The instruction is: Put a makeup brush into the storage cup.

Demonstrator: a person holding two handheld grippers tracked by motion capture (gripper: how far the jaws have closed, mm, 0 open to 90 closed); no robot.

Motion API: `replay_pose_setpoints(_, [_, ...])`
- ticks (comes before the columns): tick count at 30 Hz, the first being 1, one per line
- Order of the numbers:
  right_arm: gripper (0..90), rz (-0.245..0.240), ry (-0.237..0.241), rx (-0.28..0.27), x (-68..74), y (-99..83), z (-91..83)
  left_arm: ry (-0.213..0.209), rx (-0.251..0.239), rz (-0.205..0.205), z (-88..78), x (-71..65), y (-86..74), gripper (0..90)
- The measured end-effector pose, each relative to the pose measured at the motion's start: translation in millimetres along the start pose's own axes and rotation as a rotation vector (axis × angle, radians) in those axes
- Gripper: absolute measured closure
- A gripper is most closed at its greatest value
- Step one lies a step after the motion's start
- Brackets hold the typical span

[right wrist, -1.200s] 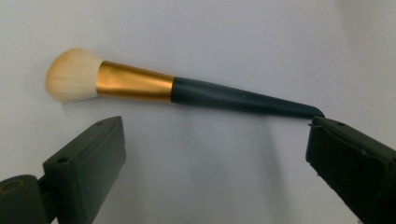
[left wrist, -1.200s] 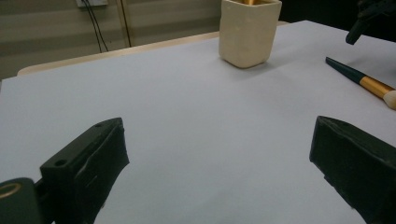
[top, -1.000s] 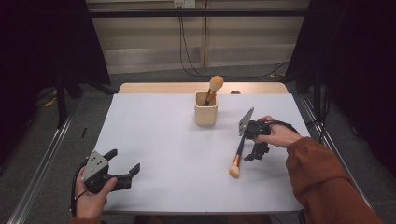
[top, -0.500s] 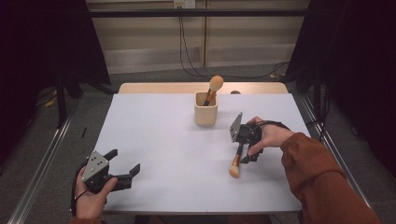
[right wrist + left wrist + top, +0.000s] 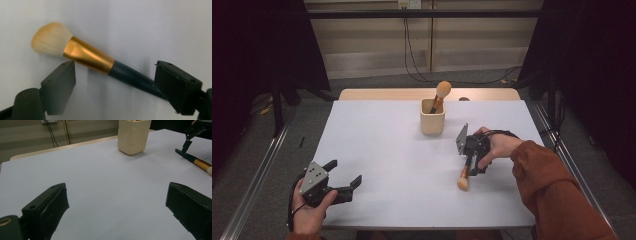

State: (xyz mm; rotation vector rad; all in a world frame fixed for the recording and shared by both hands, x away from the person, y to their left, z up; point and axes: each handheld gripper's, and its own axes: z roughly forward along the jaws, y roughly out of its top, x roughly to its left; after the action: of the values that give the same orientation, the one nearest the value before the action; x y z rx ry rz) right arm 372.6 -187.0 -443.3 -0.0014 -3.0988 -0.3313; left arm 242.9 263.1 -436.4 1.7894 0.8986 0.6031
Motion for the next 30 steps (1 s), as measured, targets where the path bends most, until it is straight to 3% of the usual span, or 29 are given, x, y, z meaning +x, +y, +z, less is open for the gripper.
replay_pose_setpoints(12, [31.5,-0.022,0.021,0.051,1.0,6.0,11.7,-0.005,0.003,0.002,0.1,-1.0,0.0,4.3])
replay_pose_setpoints(23, [43.0,-0.005,0.011,0.068,3.3,7.4,9.9,-0.003,0.009,0.011,-0.4,-1.0,0.1,4.5])
replay_pose_setpoints(30, [52.6,-0.022,0.015,0.079,4.3,8.8,8.9,-0.005,0.007,0.01,-0.6,-1.0,-0.1,4.6])
